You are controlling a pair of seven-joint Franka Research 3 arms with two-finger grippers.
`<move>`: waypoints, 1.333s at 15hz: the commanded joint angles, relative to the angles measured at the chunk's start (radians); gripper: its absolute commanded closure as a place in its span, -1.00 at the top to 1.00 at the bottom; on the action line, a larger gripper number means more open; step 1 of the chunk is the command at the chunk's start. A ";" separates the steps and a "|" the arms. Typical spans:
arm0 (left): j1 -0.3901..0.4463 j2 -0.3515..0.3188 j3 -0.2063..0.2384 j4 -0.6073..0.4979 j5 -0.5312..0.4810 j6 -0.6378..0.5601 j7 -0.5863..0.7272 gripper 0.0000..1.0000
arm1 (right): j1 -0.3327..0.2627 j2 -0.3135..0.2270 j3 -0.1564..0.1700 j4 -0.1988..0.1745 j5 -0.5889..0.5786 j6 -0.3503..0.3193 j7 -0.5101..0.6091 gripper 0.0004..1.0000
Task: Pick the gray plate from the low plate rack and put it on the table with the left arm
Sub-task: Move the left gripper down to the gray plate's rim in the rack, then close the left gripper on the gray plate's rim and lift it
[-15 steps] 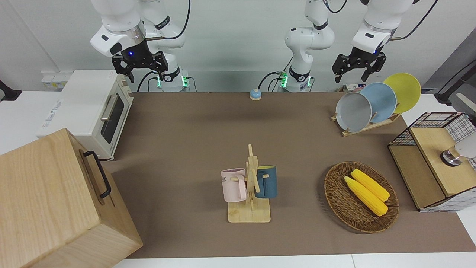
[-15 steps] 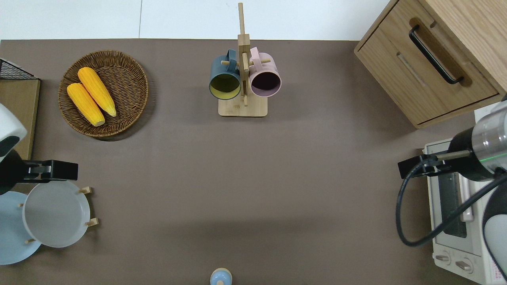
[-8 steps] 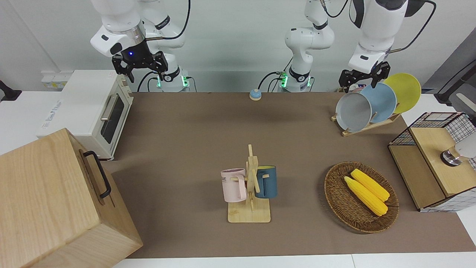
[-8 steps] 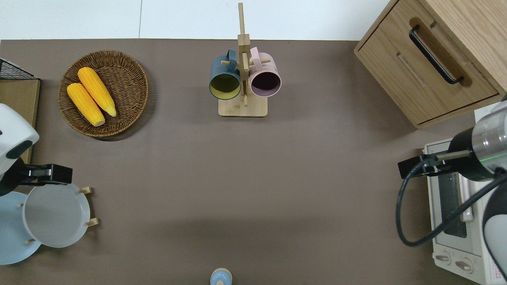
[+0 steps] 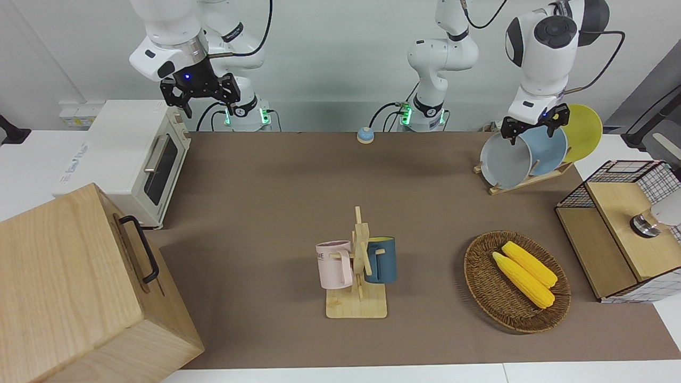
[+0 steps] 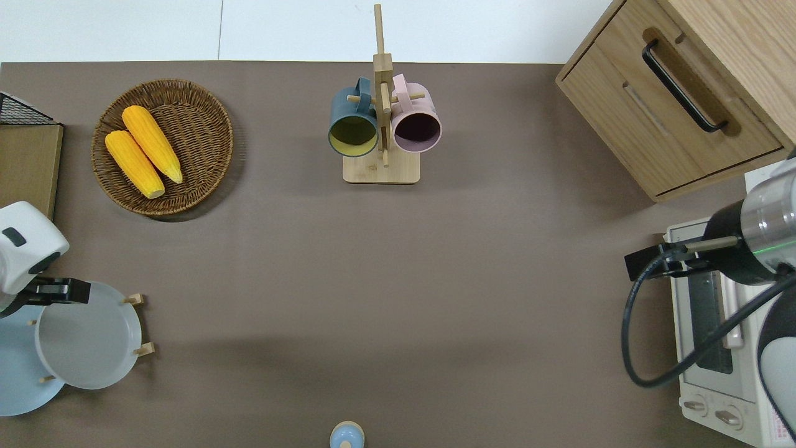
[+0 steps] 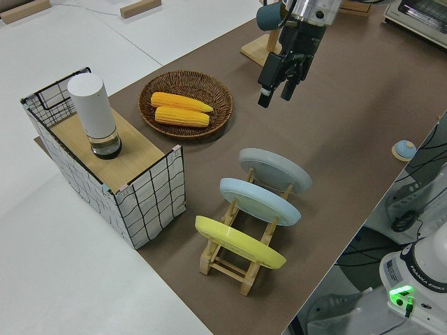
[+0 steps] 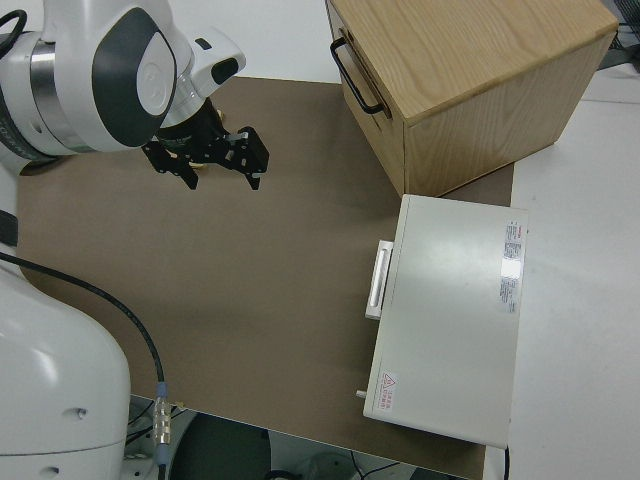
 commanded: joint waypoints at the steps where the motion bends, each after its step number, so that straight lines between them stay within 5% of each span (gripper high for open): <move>1: -0.001 -0.043 0.056 -0.144 0.027 0.128 0.009 0.99 | -0.013 -0.005 0.006 0.006 0.005 -0.015 -0.005 0.98; 6: -0.010 -0.034 0.143 -0.231 0.028 0.142 0.006 0.97 | -0.013 -0.005 0.006 0.006 0.005 -0.015 -0.003 0.98; 8: -0.012 -0.032 0.148 -0.236 0.008 0.107 0.005 0.62 | -0.015 -0.005 0.006 0.006 0.005 -0.015 -0.003 0.98; 9: -0.012 -0.031 0.148 -0.236 -0.023 0.104 0.000 0.27 | -0.015 -0.005 0.006 0.006 0.005 -0.015 -0.003 0.98; 14: -0.013 -0.029 0.150 -0.224 -0.051 0.078 -0.005 -0.87 | -0.015 -0.005 0.006 0.006 0.005 -0.015 -0.003 0.98; 20: -0.023 -0.032 0.142 -0.139 -0.072 0.009 -0.005 -1.00 | -0.015 -0.005 0.006 0.006 0.005 -0.015 -0.003 0.97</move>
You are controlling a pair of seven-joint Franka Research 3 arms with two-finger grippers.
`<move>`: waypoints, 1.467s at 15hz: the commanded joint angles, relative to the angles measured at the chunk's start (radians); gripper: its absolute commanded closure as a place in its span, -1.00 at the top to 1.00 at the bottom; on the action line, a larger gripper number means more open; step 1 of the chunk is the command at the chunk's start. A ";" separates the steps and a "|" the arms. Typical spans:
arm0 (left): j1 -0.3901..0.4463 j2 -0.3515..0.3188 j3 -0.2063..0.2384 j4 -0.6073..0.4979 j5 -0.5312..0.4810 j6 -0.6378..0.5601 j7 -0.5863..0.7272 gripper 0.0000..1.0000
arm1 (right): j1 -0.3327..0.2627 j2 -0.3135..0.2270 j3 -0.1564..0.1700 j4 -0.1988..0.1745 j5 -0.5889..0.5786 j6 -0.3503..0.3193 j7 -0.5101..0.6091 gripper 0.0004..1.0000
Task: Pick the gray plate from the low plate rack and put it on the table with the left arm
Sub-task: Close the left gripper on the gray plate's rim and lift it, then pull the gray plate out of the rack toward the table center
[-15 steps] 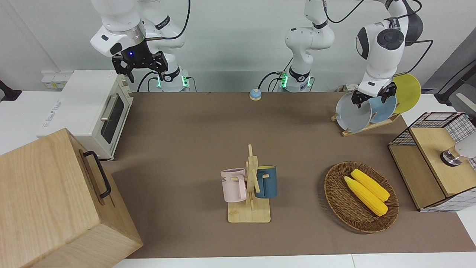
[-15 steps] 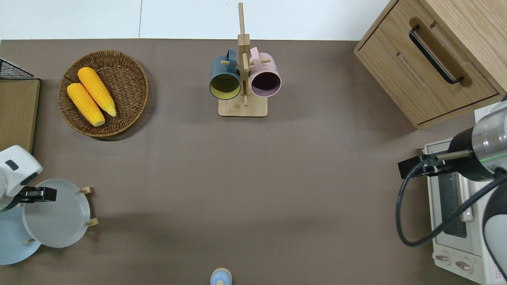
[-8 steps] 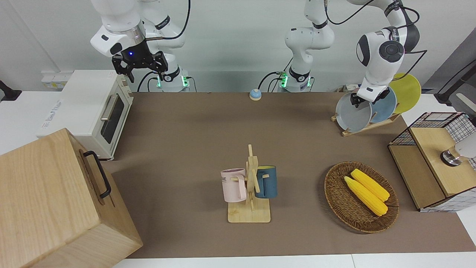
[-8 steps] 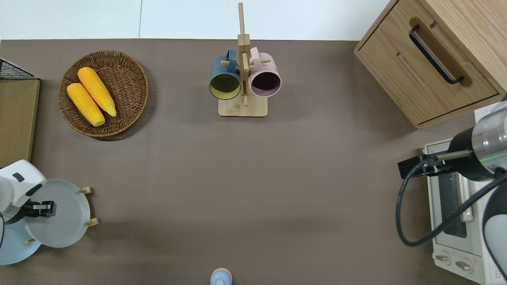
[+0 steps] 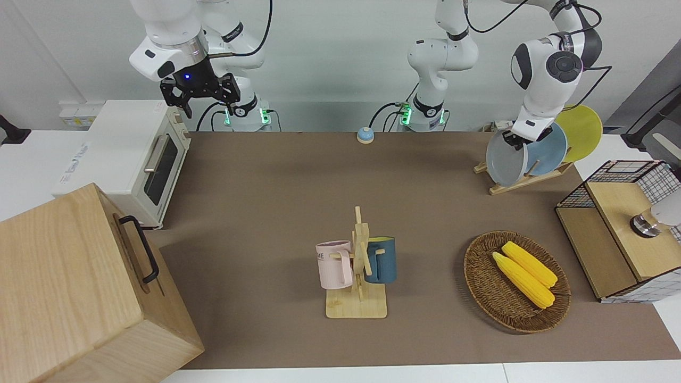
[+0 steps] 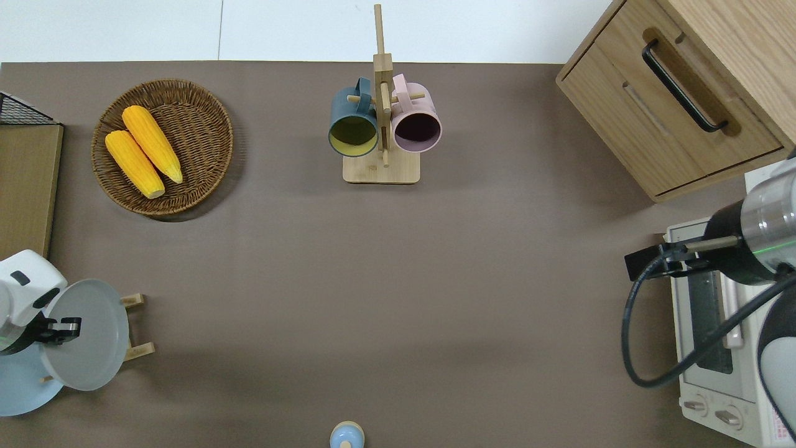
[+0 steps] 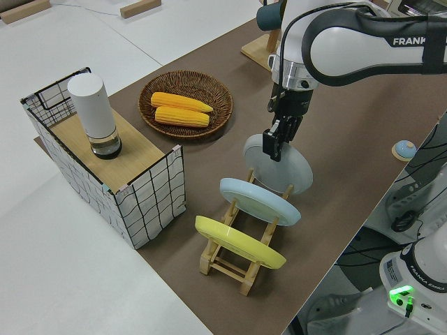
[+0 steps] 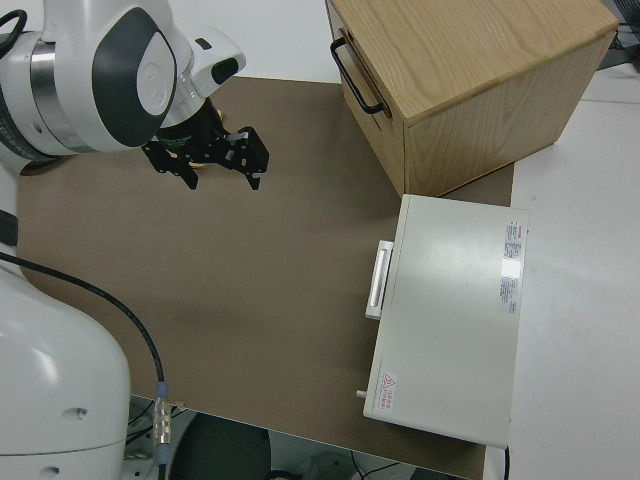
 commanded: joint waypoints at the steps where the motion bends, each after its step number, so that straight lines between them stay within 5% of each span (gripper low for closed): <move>1: -0.012 -0.009 -0.003 0.066 -0.011 -0.084 -0.004 -1.00 | -0.013 -0.005 0.006 0.006 0.005 -0.015 -0.003 0.97; 6: -0.025 -0.012 -0.020 0.174 -0.042 -0.235 0.001 -1.00 | -0.013 -0.005 0.006 0.006 0.005 -0.015 -0.003 0.98; 14: -0.021 -0.015 -0.046 0.159 -0.520 -0.224 -0.047 -1.00 | -0.013 -0.005 0.006 0.006 0.005 -0.015 -0.003 0.97; 19: -0.014 -0.058 -0.127 -0.012 -0.556 -0.042 -0.070 -1.00 | -0.013 -0.005 0.006 0.006 0.005 -0.015 -0.003 0.97; 22: -0.012 -0.093 -0.131 -0.136 -0.556 0.091 -0.068 -1.00 | -0.013 -0.005 0.006 0.006 0.005 -0.015 -0.003 0.97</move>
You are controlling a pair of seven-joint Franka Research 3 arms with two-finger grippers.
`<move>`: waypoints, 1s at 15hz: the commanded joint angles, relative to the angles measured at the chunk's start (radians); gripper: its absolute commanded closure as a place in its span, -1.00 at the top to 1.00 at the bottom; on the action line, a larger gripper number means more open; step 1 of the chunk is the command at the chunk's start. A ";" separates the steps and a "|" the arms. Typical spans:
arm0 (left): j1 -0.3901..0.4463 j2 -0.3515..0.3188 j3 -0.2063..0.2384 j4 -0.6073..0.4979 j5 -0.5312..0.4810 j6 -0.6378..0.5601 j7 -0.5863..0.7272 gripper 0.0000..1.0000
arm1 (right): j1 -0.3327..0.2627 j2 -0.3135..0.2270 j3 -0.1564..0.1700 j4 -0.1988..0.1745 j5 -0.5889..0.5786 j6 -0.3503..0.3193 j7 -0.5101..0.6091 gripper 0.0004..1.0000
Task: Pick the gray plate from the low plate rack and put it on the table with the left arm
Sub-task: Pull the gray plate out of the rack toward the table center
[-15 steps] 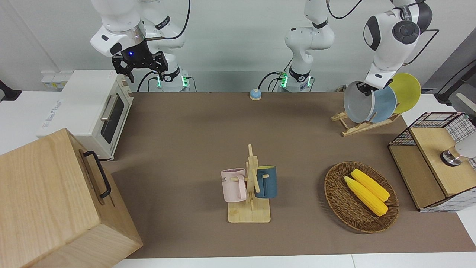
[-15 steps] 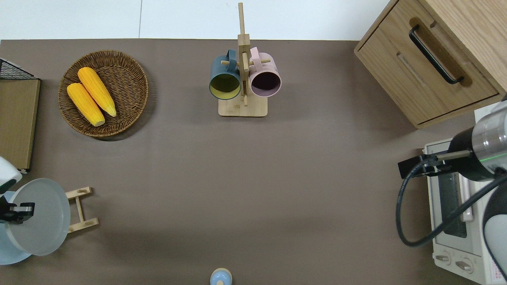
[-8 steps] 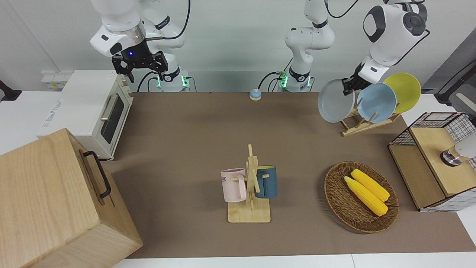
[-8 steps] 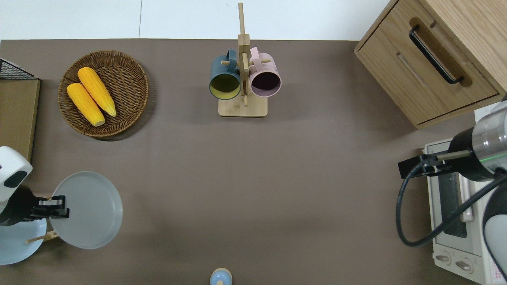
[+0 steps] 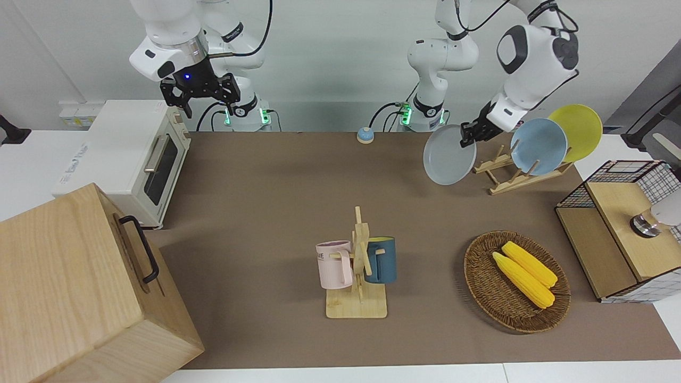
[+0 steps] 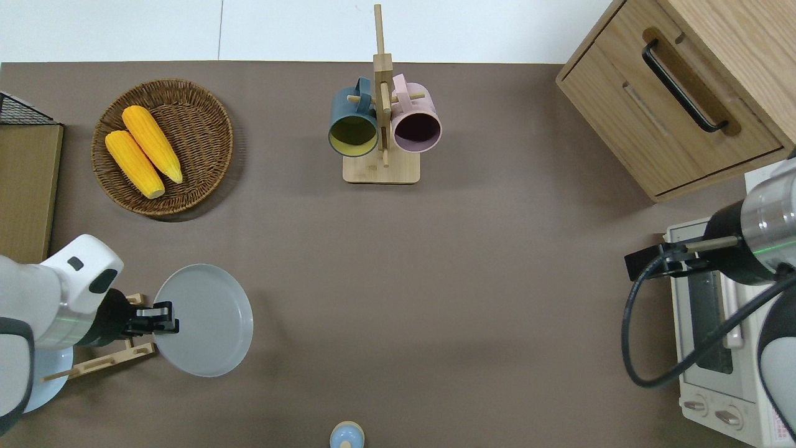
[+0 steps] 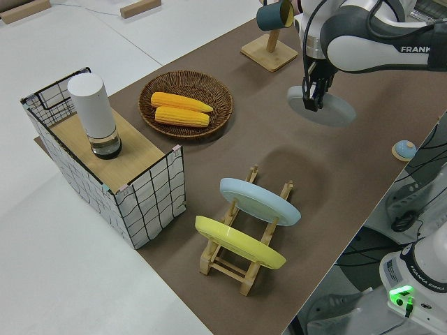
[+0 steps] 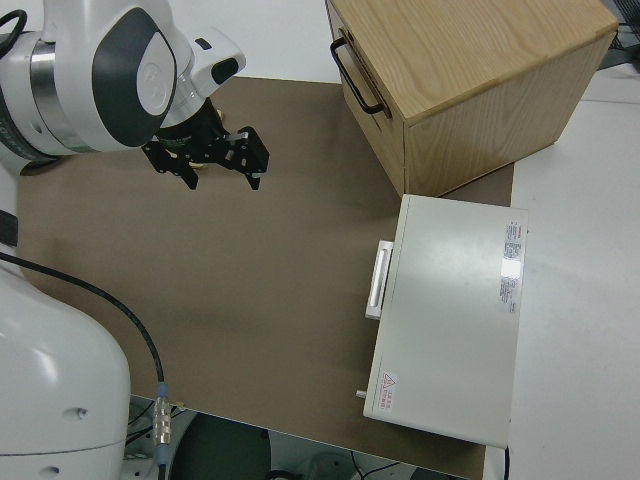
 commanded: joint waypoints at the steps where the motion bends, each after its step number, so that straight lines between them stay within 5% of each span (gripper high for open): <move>1: -0.003 -0.073 0.000 -0.180 -0.017 0.162 -0.009 -1.00 | -0.013 -0.005 0.006 0.006 0.005 -0.015 -0.003 0.98; 7: -0.012 -0.066 -0.006 -0.272 -0.036 0.201 -0.038 -1.00 | -0.013 -0.005 0.006 0.006 0.005 -0.015 -0.003 0.97; 12: -0.013 0.022 -0.109 -0.276 -0.105 0.293 -0.099 -0.95 | -0.015 -0.005 0.006 0.006 0.005 -0.015 -0.003 0.98; 14: -0.013 0.062 -0.117 -0.272 -0.103 0.296 -0.098 -0.78 | -0.015 -0.005 0.006 0.006 0.005 -0.015 -0.003 0.98; 15: -0.012 0.075 -0.115 -0.269 -0.103 0.298 -0.095 -0.11 | -0.015 -0.005 0.006 0.006 0.005 -0.015 -0.003 0.97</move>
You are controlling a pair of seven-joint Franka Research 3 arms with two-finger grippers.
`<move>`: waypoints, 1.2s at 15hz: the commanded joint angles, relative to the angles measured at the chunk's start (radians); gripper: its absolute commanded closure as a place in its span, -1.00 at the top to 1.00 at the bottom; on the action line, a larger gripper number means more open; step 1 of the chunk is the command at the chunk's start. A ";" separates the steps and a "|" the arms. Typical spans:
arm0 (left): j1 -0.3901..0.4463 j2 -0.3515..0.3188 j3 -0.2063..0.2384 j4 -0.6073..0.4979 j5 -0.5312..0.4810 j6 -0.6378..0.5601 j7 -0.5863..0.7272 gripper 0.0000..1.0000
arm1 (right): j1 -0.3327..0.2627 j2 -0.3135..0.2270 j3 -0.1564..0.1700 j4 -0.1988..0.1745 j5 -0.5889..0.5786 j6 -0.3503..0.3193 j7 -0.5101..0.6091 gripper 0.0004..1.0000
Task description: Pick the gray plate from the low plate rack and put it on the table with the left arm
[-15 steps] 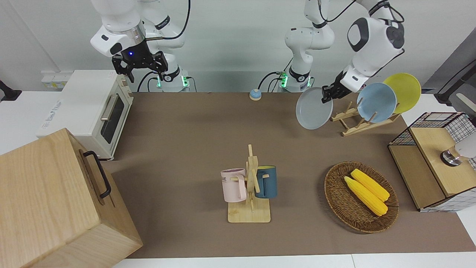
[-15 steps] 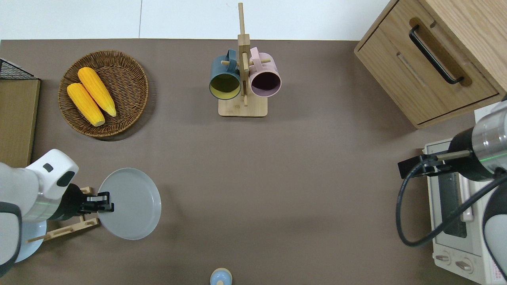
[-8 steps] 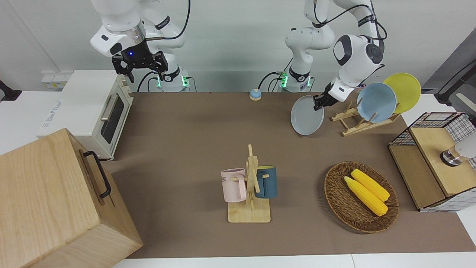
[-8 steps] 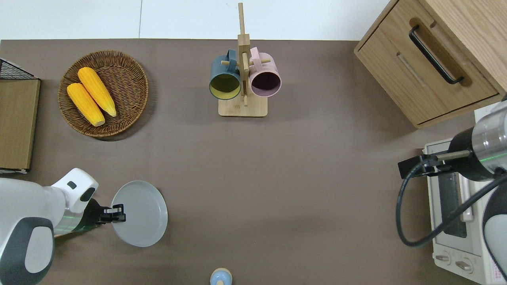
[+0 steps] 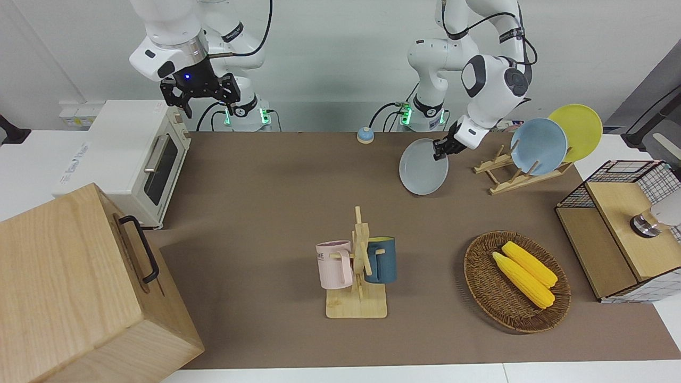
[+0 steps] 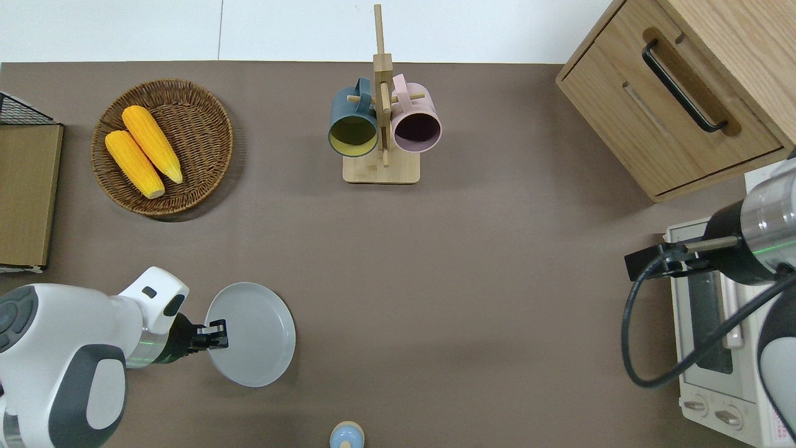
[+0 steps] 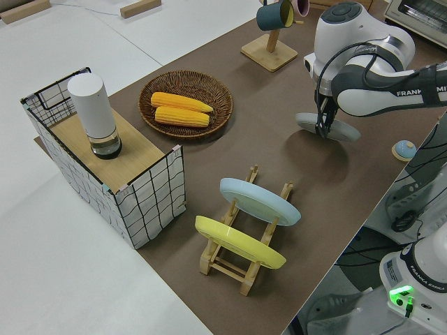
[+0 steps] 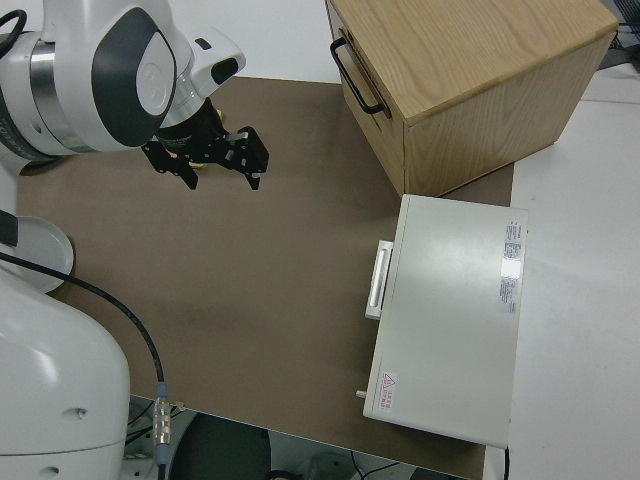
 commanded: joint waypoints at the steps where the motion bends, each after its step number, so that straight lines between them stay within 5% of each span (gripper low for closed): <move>1: -0.012 0.102 -0.019 -0.023 -0.021 0.069 -0.006 0.43 | -0.015 -0.005 0.006 0.006 0.005 -0.015 -0.003 0.98; 5: -0.006 0.105 -0.019 -0.003 -0.007 0.065 0.001 0.97 | -0.015 -0.005 0.006 0.006 0.005 -0.015 -0.003 0.98; 8: 0.000 0.099 -0.015 0.051 0.007 0.042 -0.004 0.99 | -0.015 -0.005 0.006 0.006 0.005 -0.015 -0.003 0.98; 18: -0.002 0.095 0.027 0.486 0.327 -0.217 0.007 0.98 | -0.013 -0.005 0.006 0.006 0.005 -0.015 -0.003 0.98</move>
